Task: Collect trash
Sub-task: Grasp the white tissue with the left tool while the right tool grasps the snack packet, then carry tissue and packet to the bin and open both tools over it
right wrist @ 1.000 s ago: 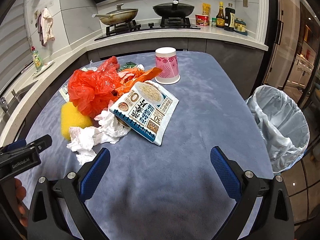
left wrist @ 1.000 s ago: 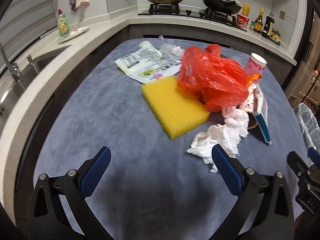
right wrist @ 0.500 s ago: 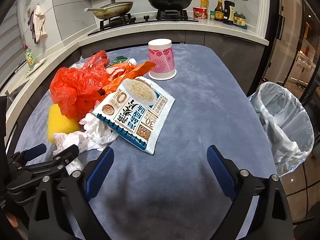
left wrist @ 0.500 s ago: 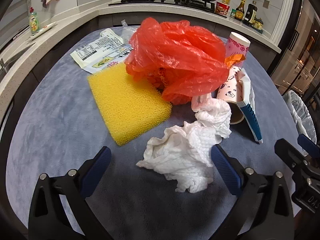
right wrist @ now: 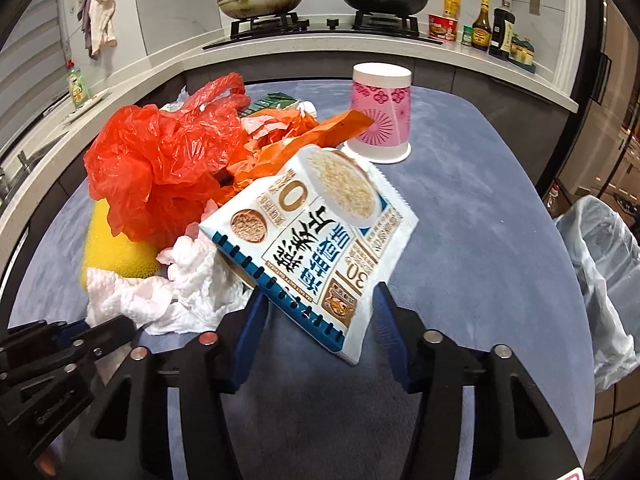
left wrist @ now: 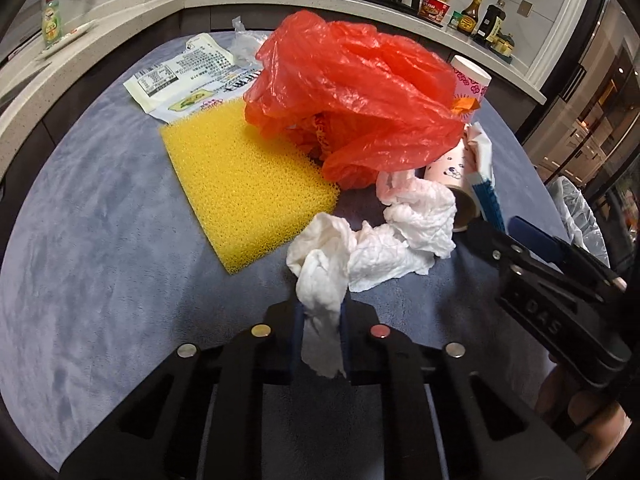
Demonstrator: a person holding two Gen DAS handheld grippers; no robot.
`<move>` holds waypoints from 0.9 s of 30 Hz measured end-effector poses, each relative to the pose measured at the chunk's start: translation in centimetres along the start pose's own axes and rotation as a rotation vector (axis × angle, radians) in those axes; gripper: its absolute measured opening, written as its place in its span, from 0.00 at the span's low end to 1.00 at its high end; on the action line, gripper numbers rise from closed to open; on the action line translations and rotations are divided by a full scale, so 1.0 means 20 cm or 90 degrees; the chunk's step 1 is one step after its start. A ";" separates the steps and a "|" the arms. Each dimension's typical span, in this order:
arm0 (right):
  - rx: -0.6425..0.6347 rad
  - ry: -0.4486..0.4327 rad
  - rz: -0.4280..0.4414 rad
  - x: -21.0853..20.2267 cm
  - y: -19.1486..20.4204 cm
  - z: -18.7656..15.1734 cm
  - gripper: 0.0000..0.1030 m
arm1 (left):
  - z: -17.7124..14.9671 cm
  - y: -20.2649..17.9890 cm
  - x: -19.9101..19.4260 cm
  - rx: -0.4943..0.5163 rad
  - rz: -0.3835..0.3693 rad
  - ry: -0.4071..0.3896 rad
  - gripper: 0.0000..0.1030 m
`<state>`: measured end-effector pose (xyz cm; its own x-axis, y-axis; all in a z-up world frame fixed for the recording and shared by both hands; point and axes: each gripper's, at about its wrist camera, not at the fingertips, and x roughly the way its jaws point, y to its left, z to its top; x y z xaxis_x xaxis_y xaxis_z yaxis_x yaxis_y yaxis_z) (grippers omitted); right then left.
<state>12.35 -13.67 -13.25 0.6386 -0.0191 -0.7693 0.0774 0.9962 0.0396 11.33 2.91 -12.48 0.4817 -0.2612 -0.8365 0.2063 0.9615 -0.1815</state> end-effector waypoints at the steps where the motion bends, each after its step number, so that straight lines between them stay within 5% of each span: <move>1: -0.002 -0.002 0.005 0.01 0.00 0.00 0.44 | 0.00 0.00 -0.01 0.004 0.001 -0.003 0.14; 4: -0.008 -0.003 0.011 0.01 0.01 0.00 0.27 | 0.00 0.00 -0.03 0.011 0.001 -0.002 0.14; 11: -0.001 -0.016 0.011 -0.06 -0.03 -0.01 0.10 | 0.00 -0.01 -0.06 0.016 0.009 -0.003 0.14; 27: 0.057 -0.061 0.031 -0.49 -0.26 -0.04 0.05 | 0.04 -0.14 -0.33 0.040 -0.005 -0.072 0.12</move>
<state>5.07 -18.51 -6.45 0.7127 0.0162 -0.7013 0.1105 0.9847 0.1351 8.31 1.79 -6.00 0.5714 -0.2804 -0.7713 0.2622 0.9529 -0.1523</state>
